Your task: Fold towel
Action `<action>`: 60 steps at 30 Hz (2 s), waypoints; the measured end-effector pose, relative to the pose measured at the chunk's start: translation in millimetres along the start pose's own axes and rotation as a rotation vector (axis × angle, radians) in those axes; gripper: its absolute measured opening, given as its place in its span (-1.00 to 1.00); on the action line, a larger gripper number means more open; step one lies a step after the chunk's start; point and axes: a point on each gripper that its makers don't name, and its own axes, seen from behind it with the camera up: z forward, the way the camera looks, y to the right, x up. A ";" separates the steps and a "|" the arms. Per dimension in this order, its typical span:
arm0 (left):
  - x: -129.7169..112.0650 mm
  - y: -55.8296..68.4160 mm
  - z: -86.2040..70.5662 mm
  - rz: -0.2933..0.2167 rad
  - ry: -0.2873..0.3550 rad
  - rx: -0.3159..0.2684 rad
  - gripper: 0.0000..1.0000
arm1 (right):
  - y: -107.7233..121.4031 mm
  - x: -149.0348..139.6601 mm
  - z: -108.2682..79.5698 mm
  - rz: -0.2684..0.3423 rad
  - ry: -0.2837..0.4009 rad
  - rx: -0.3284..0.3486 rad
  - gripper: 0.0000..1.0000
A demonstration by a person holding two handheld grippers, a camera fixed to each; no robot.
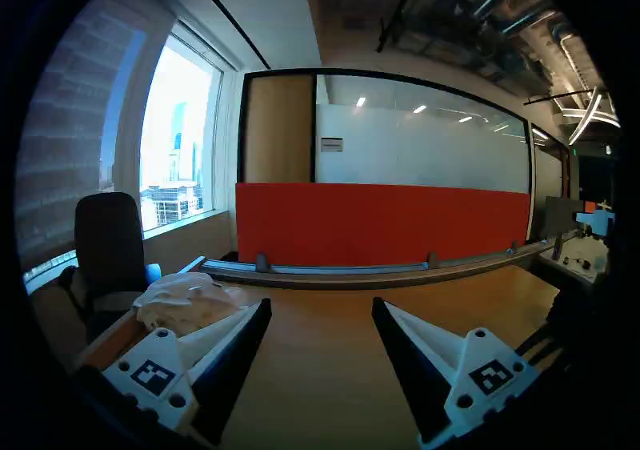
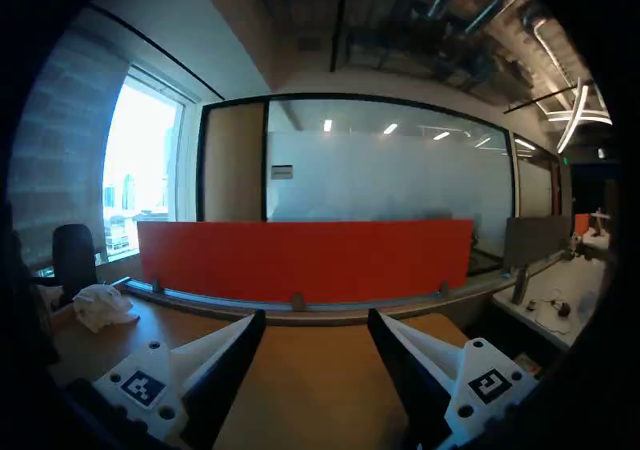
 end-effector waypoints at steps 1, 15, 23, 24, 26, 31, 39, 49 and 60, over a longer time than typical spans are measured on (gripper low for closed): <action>-0.9 1.3 -0.2 -0.002 0.002 -0.001 0.87 | -2.2 -0.9 -0.4 0.000 -0.002 0.004 0.97; -32.8 3.0 -3.5 0.031 0.041 0.007 0.87 | -18.6 -2.7 -7.2 -0.002 -0.004 0.027 0.98; -55.7 -3.0 -1.8 0.041 0.077 0.024 0.87 | -25.4 -4.6 -9.7 0.006 0.010 0.027 0.98; -58.8 -3.3 -1.2 0.041 0.081 0.026 0.87 | -26.6 -5.5 -10.0 0.009 0.012 0.027 0.98; -64.2 -3.1 -0.2 0.041 0.089 0.026 0.87 | -28.1 -9.1 -10.5 0.013 0.013 0.027 0.98; -78.7 -3.9 3.0 0.039 0.106 0.029 0.86 | -28.8 -24.1 -10.8 0.009 0.010 0.024 0.98; -111.5 3.8 5.6 0.037 0.110 0.016 0.87 | -27.1 -46.4 -8.4 -0.001 0.007 0.020 0.98; -144.7 3.5 10.3 0.033 0.114 0.012 0.86 | -33.4 -74.8 -3.2 -0.009 0.007 0.032 0.99; -158.0 1.9 9.7 0.018 0.123 0.017 0.86 | -36.4 -88.4 -1.8 -0.014 0.004 0.046 0.98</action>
